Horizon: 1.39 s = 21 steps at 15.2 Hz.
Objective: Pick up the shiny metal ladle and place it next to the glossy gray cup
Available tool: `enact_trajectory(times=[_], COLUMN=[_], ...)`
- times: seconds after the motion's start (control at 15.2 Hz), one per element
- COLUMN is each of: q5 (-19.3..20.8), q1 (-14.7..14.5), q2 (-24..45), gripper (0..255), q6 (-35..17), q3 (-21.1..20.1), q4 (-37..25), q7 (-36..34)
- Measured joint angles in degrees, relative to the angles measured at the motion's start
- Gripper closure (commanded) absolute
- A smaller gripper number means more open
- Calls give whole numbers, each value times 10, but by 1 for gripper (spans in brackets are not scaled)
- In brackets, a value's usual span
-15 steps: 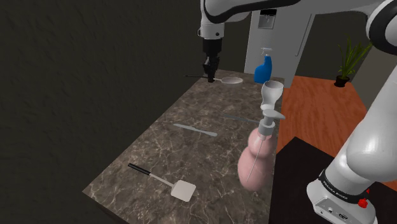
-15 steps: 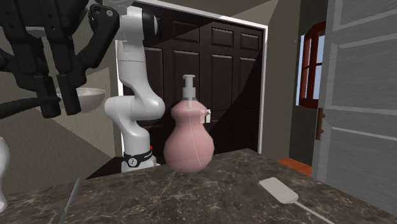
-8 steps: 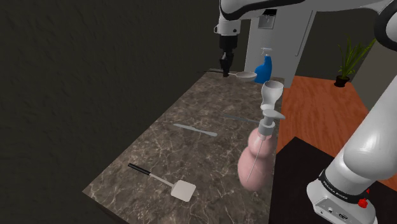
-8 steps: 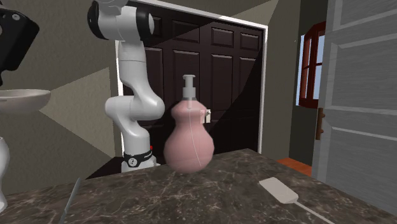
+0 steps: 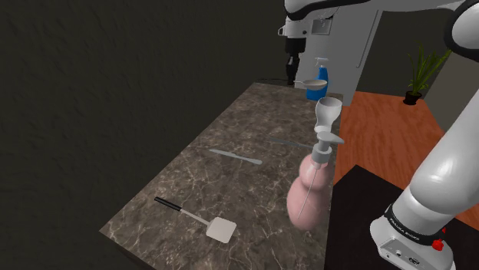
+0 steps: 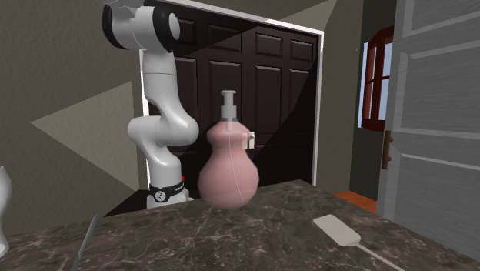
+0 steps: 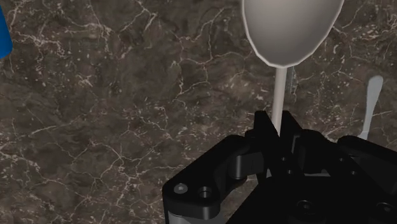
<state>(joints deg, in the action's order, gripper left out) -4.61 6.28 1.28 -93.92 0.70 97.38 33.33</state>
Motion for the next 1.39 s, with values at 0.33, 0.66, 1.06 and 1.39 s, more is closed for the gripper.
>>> enact_trajectory(times=[0.33,0.66,1.06,1.39], q5=[3,3,0,0], q1=[35,70,103,102], q2=[24,61,101,99], gripper=[255,255,255,255], q6=[15,29,31,-9], q3=[32,61,84,84], q4=[-34,-81,-119,-76], q7=[66,129,184,188])
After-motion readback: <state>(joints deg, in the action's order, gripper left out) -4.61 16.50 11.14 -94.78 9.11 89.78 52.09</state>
